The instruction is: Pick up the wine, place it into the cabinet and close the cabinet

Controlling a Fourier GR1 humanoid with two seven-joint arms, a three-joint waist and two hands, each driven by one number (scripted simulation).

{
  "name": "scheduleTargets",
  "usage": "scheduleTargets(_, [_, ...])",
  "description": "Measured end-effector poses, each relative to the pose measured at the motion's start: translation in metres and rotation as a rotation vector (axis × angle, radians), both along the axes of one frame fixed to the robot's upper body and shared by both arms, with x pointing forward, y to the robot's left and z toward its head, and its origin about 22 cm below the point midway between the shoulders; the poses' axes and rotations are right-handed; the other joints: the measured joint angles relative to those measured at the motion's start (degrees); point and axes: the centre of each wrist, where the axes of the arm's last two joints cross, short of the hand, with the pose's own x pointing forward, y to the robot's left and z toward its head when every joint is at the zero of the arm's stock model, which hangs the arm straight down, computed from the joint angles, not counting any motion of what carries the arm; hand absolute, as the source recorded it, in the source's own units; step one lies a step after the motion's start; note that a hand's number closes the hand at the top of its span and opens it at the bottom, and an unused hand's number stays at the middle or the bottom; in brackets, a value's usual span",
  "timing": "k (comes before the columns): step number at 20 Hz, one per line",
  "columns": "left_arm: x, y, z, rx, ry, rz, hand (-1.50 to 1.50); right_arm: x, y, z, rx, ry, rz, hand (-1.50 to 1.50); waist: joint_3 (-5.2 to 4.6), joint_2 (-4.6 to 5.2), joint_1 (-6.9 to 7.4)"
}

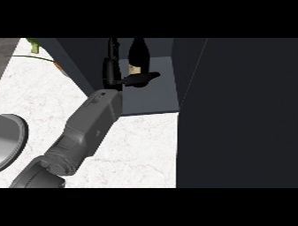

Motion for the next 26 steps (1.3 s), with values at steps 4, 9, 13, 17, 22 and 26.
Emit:
scheduleTargets(4, [-0.001,0.001,-0.001,-0.006,-0.015,-0.026,-1.5,0.0,0.001,0.001,-0.004,-0.001,0.002,-1.5,0.02,-0.12,-0.04])
scheduleTargets(9, [-0.002,0.002,-0.003,-0.055,-0.015,-0.031,-1.5,-0.001,0.005,-0.002,0.01,0.012,0.017,-1.5,0.02,-0.38,-0.3])
scheduleTargets(13, [-0.003,0.002,-0.005,-0.092,-0.02,-0.042,-1.5,-0.001,0.005,0.0,0.003,0.014,0.017,-1.5,-0.03,-0.53,-0.29])
scheduleTargets(17, [-0.007,0.0,-0.008,-0.114,-0.025,-0.074,-1.5,0.002,0.005,0.004,0.003,0.011,0.003,-1.5,-0.07,-0.74,0.03])
scheduleTargets(22, [-0.021,0.0,-0.021,-0.149,0.005,-0.06,-1.5,0.002,0.005,0.004,0.01,0.014,-0.004,-1.5,-0.12,-0.95,0.78])
scheduleTargets(26, [-0.039,-0.009,-0.031,-0.16,0.019,-0.07,-1.5,0.0,0.004,0.001,0.016,0.02,-0.014,-1.5,-0.13,-1.09,1.64])
